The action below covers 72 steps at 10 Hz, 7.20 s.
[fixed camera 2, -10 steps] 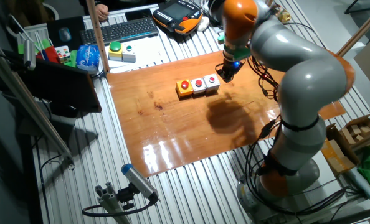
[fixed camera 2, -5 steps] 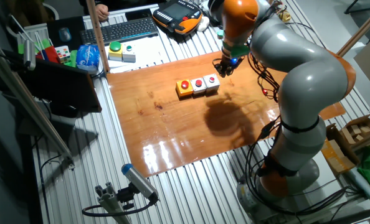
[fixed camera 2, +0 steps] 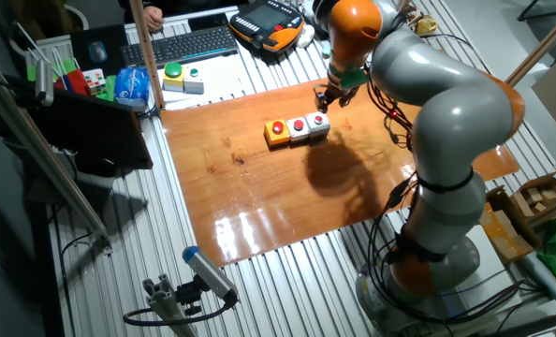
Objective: Press three buttons from left to right in sequence
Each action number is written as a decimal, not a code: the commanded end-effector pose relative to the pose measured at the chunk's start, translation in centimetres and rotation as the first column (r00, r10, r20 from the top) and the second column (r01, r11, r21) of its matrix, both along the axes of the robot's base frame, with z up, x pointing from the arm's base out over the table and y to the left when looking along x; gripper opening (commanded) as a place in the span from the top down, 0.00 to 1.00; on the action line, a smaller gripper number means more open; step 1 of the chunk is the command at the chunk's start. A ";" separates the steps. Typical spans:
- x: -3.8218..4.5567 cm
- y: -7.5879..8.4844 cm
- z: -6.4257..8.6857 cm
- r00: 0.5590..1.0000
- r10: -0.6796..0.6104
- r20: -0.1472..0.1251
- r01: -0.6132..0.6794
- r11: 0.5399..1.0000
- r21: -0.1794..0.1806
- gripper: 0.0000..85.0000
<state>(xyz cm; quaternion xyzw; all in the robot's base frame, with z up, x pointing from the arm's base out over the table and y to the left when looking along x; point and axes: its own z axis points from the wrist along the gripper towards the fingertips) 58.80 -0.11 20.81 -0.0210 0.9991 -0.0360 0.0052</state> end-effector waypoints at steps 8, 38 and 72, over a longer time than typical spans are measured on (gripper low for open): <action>2.63 -1.5 -5.5 1.000 0.020 -0.012 -0.019 1.000 0.024 0.12; 2.94 -1.9 -8.2 0.999 0.043 -0.006 -0.043 0.997 0.065 0.13; 2.38 9.0 -8.7 0.997 0.026 -0.067 -0.018 0.994 0.111 0.99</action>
